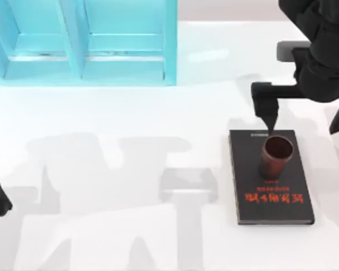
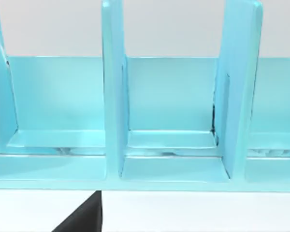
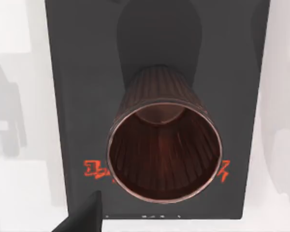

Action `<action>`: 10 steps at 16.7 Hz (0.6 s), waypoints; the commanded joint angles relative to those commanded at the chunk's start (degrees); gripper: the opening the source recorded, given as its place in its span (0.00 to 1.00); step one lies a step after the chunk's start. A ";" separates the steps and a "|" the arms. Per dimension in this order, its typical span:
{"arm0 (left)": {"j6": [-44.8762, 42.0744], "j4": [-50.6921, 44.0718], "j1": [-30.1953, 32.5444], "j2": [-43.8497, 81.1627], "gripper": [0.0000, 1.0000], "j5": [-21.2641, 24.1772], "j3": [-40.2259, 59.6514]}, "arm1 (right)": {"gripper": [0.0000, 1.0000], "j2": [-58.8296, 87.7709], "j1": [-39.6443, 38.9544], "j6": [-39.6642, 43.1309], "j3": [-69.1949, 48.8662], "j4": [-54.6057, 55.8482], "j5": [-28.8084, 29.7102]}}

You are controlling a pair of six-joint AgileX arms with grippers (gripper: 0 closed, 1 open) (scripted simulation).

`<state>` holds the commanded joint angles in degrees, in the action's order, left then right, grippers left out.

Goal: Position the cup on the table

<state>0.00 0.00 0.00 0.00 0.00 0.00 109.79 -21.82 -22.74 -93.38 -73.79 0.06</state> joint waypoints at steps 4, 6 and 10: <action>0.00 0.00 0.00 0.00 1.00 0.00 0.00 | 1.00 1.34 -0.18 -0.21 9.41 11.47 0.01; 0.00 0.00 0.00 0.00 1.00 0.00 0.00 | 1.00 1.86 -0.27 -0.31 12.32 14.50 0.01; 0.00 0.00 0.00 0.00 1.00 0.00 0.00 | 1.00 2.02 -0.29 -0.34 12.93 15.15 0.01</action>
<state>0.00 0.00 0.00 0.00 0.00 0.00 111.81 -22.12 -23.08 -80.45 -58.64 0.07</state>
